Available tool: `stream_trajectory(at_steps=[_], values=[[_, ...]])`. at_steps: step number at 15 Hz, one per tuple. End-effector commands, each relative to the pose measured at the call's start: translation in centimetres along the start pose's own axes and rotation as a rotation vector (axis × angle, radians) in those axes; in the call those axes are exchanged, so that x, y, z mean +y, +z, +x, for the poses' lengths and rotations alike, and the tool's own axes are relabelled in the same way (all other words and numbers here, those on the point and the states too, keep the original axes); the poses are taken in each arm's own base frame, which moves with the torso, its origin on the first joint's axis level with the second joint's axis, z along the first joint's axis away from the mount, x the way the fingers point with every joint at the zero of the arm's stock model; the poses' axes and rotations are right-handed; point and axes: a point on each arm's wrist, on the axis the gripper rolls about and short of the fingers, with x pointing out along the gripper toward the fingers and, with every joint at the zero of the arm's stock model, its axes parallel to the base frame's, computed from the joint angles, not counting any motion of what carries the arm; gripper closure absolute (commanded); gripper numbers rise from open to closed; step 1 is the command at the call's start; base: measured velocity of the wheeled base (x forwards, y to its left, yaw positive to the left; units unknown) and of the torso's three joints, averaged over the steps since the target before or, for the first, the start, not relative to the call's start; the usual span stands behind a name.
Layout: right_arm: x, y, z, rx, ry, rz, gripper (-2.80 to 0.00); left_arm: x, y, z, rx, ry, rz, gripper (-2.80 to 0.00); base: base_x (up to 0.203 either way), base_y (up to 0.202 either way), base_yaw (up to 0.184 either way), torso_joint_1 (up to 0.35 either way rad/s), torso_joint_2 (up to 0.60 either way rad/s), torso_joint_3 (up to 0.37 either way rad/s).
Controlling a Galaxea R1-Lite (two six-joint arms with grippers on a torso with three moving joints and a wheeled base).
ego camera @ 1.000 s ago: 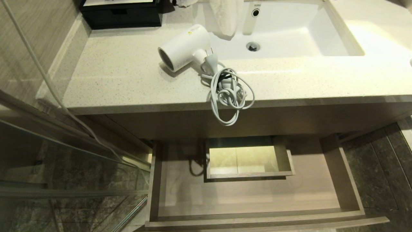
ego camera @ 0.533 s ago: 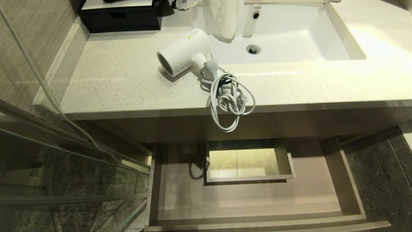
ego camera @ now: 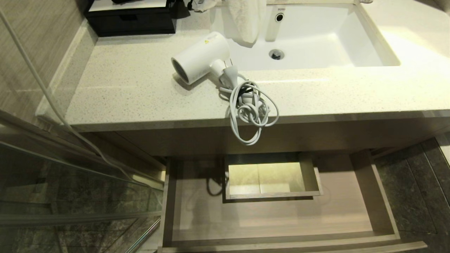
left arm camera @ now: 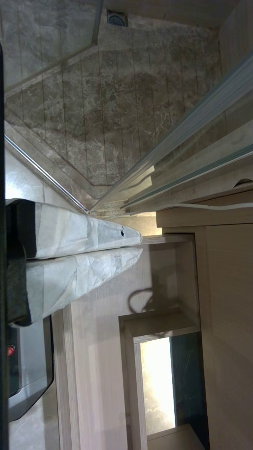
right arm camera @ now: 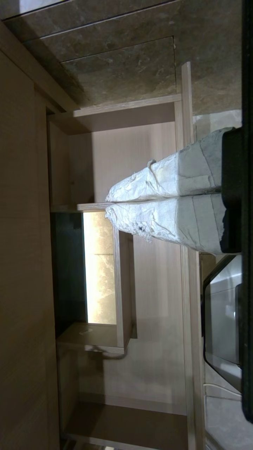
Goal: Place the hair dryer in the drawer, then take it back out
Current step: Pick up the hairdryer
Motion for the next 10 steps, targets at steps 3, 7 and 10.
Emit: stream_trajectory(at_steps=[3, 7, 10], values=[[0.0, -0.01, 0.0, 0.0, 0.0, 0.0, 0.0, 0.0, 0.01, -0.01, 0.0, 0.002, -0.001, 0.0, 0.0, 0.0, 0.0, 0.0, 0.0, 0.0], [0.0, 0.01, 0.0, -0.002, 0.002, -0.002, 0.0, 0.01, 0.0, 0.0, -0.002, 0.003, -0.008, 0.0, 0.0, 0.0, 0.0, 0.0, 0.0, 0.0], [0.01, 0.01, 0.0, -0.002, 0.005, -0.003, 0.0, 0.0, 0.02, 0.0, -0.004, 0.002, -0.009, 0.0, 0.0, 0.0, 0.0, 0.0, 0.0, 0.0]])
